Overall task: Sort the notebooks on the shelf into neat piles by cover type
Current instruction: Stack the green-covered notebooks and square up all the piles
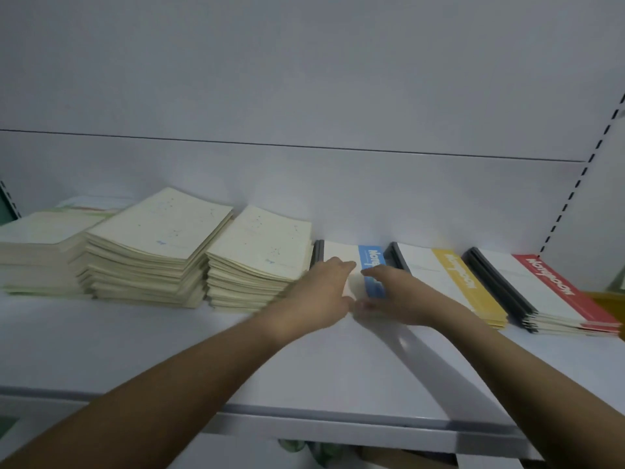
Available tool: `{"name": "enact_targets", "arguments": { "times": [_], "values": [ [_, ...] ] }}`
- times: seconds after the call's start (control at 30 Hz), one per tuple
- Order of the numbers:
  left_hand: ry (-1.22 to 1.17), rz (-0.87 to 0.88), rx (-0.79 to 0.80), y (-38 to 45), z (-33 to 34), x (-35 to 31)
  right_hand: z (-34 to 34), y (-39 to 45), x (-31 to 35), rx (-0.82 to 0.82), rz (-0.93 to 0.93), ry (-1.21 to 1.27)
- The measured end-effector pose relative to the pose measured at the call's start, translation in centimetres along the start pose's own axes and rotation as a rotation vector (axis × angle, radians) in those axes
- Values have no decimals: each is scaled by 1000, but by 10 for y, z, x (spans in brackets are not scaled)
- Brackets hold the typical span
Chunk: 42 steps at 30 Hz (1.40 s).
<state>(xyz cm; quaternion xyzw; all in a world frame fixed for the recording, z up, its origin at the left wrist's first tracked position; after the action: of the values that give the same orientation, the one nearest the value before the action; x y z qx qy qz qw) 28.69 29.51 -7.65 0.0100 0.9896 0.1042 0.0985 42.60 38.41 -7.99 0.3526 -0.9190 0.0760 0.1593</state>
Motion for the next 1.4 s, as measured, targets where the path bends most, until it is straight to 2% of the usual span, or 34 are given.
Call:
{"name": "enact_targets", "arguments": {
  "times": [0.03, 0.13, 0.23, 0.3, 0.53, 0.73, 0.87, 1.07, 1.13, 1.3, 1.33, 1.4],
  "values": [
    [-193, -100, -13, 3, -5, -7, -6, 3, 0, 1, 47, 101],
    [-471, -320, -16, 25, -9, -17, -18, 21, -1, -147, 148, 261],
    [-707, -507, 15, 48, 2, -13, -21, 36, -6, -124, 261, 328],
    [-752, -600, 13, 60, 11, -9, -17, 42, -12, -97, 333, 419],
    [-908, -710, -143, 77, 10, 6, 4, 66, -25, 9, 563, 858],
    [-1103, -801, -137, 82, 6, 16, 11, 79, -41, 16, 581, 1130],
    [-1147, -869, -151, 77, 2, 15, 9, 83, -39, 47, 601, 1143],
    [-1258, -839, -177, 87, 8, 19, 6, 88, -35, 45, 627, 1099],
    [-1220, -844, -159, 94, 18, 28, 4, 86, -31, 51, 628, 1094],
    [-1172, -787, -146, 79, -5, 7, 2, 74, -31, 24, 624, 1012],
    [-1134, -764, -132, 80, -6, 6, -2, 64, -25, 6, 613, 959],
    [-898, -646, -101, 79, -7, 2, -10, 48, -14, -9, 467, 703]
  ]
}}
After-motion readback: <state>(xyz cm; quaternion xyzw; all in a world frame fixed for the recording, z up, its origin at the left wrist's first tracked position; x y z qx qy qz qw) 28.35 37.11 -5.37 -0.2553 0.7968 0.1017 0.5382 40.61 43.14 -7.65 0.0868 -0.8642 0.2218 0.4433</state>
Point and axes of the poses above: each hand's wrist, its own y-axis towards the middle knuckle, its own z-axis out of the palm, x = y × z, the point moved 1 cm from there along y, towards the middle knuckle, and after that the axes turned 5 degrees about z, right-handed, at the moved point
